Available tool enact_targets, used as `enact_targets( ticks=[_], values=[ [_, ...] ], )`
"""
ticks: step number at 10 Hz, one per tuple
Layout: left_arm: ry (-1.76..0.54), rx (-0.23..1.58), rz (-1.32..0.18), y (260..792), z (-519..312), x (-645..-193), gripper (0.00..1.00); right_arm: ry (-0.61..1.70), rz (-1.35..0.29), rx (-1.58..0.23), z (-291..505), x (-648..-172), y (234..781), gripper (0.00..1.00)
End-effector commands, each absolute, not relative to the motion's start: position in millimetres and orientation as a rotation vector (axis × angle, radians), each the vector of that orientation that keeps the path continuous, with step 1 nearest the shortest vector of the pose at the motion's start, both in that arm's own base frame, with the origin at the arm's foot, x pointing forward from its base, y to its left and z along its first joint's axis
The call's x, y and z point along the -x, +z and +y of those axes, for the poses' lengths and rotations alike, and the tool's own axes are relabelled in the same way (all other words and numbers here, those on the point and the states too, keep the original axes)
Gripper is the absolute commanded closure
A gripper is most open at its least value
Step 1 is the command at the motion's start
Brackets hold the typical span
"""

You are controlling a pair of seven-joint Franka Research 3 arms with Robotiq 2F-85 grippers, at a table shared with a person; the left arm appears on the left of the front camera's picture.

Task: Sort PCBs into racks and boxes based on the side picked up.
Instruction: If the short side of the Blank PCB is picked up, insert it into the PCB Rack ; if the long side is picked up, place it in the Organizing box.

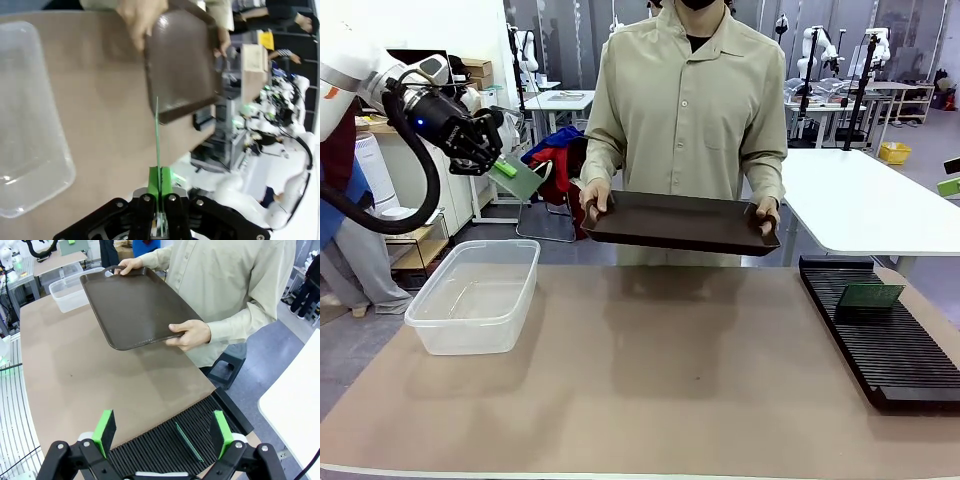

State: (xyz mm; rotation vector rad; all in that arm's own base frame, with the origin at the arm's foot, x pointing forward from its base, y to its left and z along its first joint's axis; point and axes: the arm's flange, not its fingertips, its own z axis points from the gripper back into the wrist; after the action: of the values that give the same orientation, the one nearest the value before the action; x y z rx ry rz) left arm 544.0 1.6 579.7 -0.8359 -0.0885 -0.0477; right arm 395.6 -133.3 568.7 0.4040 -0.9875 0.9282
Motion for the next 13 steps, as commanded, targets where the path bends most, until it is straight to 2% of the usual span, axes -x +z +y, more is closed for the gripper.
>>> enact_targets(
  ticks=[1,3,7,9,13],
  values=[
    [-0.009,0.718,-0.183,561,5,-531,0.98,0.93,-0.985,-0.411,-133,-395,569,0.0],
    [0.062,0.596,-0.235,543,18,-530,0.98,0.93,-0.985,-0.411,-133,-395,569,0.0],
    [0.118,0.446,-0.183,505,25,-533,0.98,0.93,-0.985,-0.411,-133,-395,569,0.0],
    [0.159,0.46,-0.161,492,24,-541,0.98,0.93,-0.985,-0.411,-133,-395,569,0.0],
    [0.108,0.471,-0.181,499,31,-534,0.98,0.93,-0.985,-0.411,-133,-395,569,0.0]
  ],
)
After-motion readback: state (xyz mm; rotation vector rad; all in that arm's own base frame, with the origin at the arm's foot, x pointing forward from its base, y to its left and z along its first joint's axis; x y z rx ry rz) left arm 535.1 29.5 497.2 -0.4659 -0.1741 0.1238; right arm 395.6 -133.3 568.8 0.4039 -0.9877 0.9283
